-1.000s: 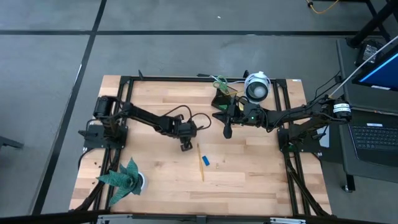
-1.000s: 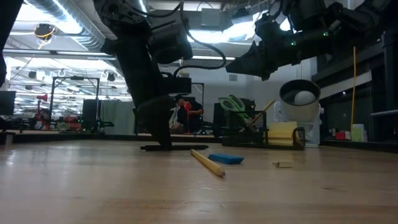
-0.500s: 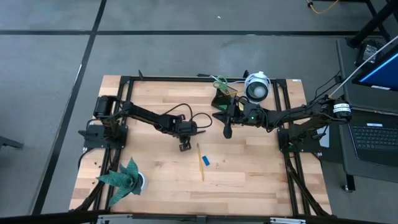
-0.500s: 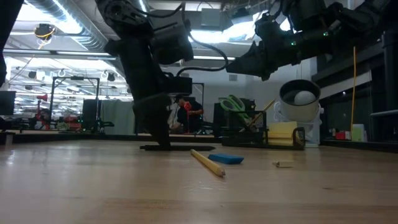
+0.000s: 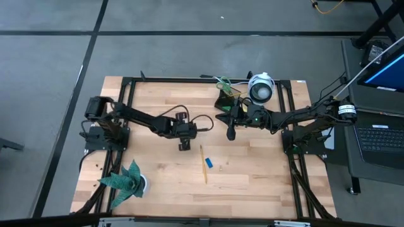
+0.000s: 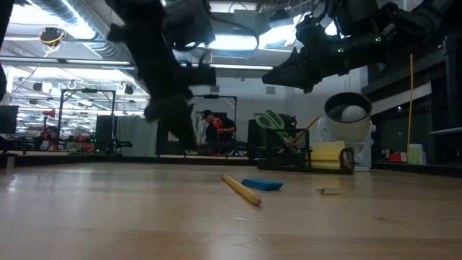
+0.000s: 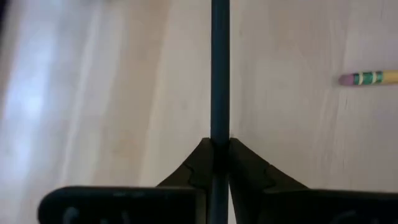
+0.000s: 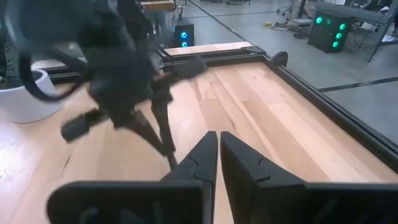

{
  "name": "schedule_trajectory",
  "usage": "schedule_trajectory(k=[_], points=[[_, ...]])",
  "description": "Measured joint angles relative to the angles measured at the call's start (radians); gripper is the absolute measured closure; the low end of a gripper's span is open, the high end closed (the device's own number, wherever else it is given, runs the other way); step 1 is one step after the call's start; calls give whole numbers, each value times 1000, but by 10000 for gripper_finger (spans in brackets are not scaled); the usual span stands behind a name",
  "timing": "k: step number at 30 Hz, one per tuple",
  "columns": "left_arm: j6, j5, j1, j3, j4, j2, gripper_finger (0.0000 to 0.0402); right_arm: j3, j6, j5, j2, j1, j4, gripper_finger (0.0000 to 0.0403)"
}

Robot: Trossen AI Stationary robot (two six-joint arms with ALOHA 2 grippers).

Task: Pick and place office supplies into organizer
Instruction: Put the black pen into the metal mesh desk organizer

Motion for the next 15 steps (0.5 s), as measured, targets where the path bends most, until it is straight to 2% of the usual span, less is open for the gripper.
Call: schedule_trajectory(k=[9,12,15], points=[[121,-11,45,0,17,-179,376,0,-54,0,0,0,-10,377],[162,31,75,-2,86,-229,375,0,-73,-1,0,2,-17,377],[213,122,112,-46,216,-270,375,0,-76,-16,0,5,-18,377]])
